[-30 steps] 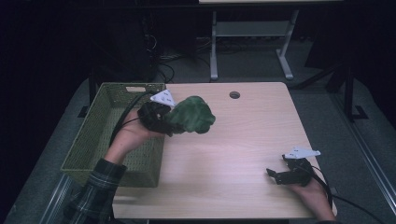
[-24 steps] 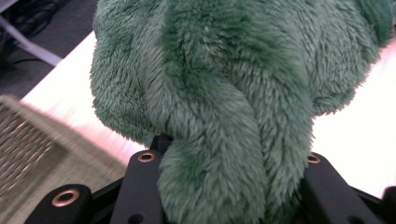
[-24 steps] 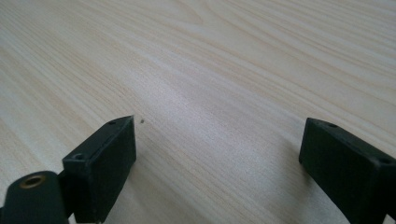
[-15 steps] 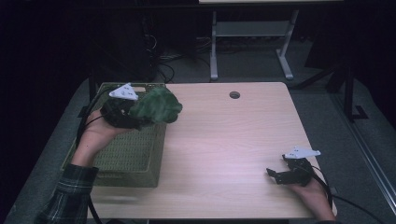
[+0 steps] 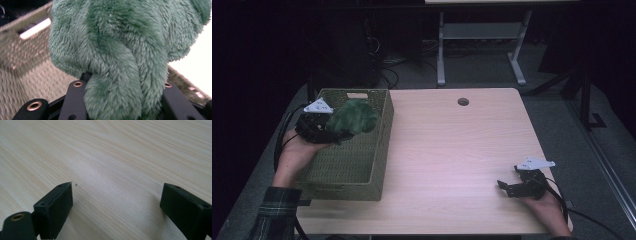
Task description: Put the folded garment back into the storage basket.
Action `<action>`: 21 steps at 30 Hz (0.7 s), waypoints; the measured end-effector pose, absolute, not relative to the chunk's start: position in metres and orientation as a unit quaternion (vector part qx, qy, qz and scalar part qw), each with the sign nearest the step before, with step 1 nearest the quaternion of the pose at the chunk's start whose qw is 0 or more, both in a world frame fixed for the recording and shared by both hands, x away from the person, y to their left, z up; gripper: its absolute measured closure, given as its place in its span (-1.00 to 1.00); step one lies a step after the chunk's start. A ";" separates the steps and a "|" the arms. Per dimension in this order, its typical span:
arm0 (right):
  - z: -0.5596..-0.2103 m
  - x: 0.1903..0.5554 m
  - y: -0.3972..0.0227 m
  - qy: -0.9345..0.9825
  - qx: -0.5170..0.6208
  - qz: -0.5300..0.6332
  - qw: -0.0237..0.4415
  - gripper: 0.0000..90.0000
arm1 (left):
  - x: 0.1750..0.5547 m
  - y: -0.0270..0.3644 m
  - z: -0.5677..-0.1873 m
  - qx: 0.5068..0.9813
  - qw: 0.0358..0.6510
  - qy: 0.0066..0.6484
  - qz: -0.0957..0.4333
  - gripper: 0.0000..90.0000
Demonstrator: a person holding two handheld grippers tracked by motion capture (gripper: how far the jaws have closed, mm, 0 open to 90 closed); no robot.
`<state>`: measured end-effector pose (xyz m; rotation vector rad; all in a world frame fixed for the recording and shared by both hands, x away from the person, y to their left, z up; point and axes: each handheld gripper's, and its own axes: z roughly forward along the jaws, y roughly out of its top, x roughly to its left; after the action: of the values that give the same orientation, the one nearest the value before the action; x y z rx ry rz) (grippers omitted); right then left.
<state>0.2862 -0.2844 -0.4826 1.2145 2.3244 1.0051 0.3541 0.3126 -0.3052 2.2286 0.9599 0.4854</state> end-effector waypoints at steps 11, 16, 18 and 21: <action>-0.483 0.286 -0.284 0.815 0.428 0.353 0.166 -0.76 | 0.372 0.328 -0.360 0.858 0.276 0.399 0.168 0.33; -0.483 0.286 -0.284 0.815 0.428 0.353 0.166 -0.76 | 0.378 0.326 -0.381 0.864 0.255 0.405 0.155 0.32; -0.483 0.286 -0.284 0.815 0.428 0.354 0.166 -0.76 | 0.380 0.325 -0.387 0.866 0.250 0.406 0.151 0.31; -0.483 0.286 -0.284 0.815 0.428 0.353 0.166 -0.76 | 0.382 0.323 -0.394 0.868 0.246 0.408 0.144 0.25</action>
<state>0.2861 -0.2843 -0.4826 1.2179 2.3220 1.0068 0.3821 0.3231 -0.3937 2.3669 1.1119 0.3939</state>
